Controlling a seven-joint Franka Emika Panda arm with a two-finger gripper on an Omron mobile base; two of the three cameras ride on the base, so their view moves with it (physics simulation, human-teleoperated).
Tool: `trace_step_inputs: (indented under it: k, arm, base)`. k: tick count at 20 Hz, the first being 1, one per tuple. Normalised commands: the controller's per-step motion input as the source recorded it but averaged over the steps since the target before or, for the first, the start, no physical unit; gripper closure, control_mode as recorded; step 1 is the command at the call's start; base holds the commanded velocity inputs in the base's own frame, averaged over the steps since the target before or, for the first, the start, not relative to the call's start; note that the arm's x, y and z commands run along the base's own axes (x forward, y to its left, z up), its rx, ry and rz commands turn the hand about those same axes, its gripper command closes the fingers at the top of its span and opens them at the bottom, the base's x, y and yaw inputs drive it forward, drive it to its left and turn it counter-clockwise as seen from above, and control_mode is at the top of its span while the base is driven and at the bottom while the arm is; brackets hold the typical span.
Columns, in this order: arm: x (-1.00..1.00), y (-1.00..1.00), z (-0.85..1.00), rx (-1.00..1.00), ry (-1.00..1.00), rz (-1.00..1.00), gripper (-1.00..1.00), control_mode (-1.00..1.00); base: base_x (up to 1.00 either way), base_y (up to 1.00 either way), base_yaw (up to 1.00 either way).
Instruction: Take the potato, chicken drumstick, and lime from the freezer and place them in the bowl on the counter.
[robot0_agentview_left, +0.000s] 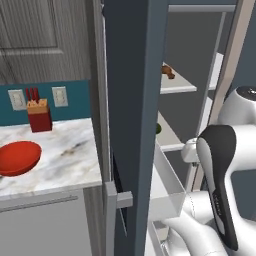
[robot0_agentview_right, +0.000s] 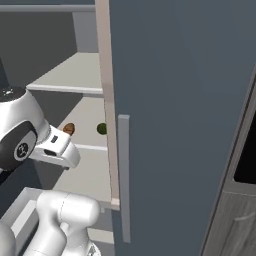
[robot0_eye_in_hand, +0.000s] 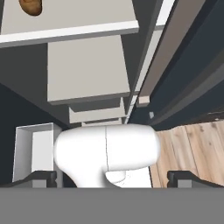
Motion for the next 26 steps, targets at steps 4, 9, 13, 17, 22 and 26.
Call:
trace_step_inputs:
  k: [4, 9, 13, 17, 22, 26]
  arm:
    - [0.0, 0.0, 0.0, 0.0, 0.0, 0.0, -1.0, 1.0]
    - [0.0, 0.0, 0.0, 0.0, 0.0, 0.0, -1.0, 1.0]
    - [0.0, 0.0, 0.0, 0.0, 0.0, 0.0, -1.0, 1.0]
    - [0.0, 0.0, 0.0, 0.0, 0.0, 0.0, -1.0, 1.0]
    - [0.0, 0.0, 0.0, 0.0, 0.0, 0.0, -1.0, 1.0]
    - [0.0, 0.0, 0.0, 0.0, 0.0, 0.0, -1.0, 1.0]
  base:
    - [0.03, 0.0, -0.25]
    - [0.07, 0.0, -0.23]
    - [0.04, 0.02, -0.14]
    - [0.0, 0.0, 0.0]
    - [0.0, 0.0, 0.0]
    - [0.0, 0.0, 0.0]
